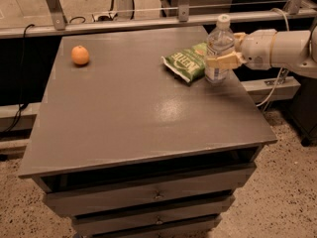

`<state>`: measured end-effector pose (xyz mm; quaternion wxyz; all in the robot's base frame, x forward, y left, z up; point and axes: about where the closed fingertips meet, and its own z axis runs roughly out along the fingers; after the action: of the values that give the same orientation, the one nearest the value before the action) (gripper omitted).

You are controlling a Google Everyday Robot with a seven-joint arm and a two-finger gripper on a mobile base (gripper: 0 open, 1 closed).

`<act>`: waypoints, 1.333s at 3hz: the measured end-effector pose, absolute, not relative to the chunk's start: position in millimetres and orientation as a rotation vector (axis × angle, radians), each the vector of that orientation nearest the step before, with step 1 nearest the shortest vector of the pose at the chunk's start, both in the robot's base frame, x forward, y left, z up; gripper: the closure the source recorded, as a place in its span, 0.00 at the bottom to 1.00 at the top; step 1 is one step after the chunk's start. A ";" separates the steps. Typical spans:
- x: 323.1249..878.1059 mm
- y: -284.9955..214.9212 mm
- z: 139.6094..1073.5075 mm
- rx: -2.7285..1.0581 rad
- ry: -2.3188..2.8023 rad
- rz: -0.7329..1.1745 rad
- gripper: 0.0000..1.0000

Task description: Move blue plastic bottle near green jalapeno chip bag

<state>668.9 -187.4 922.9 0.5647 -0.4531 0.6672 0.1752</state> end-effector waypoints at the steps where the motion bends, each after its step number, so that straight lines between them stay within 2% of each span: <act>1: 672.4 -192.7 917.1 -1.033 1.584 0.411 0.53; 3: 674.2 -201.6 905.2 -0.992 1.628 0.411 0.06; 4: 673.0 -204.3 901.1 -0.980 1.642 0.412 0.00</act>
Offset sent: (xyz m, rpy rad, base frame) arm 0.0060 -0.0236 -0.0164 0.0246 0.0406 -0.0849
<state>673.0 -204.3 901.1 0.5586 -0.4157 0.6962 0.1745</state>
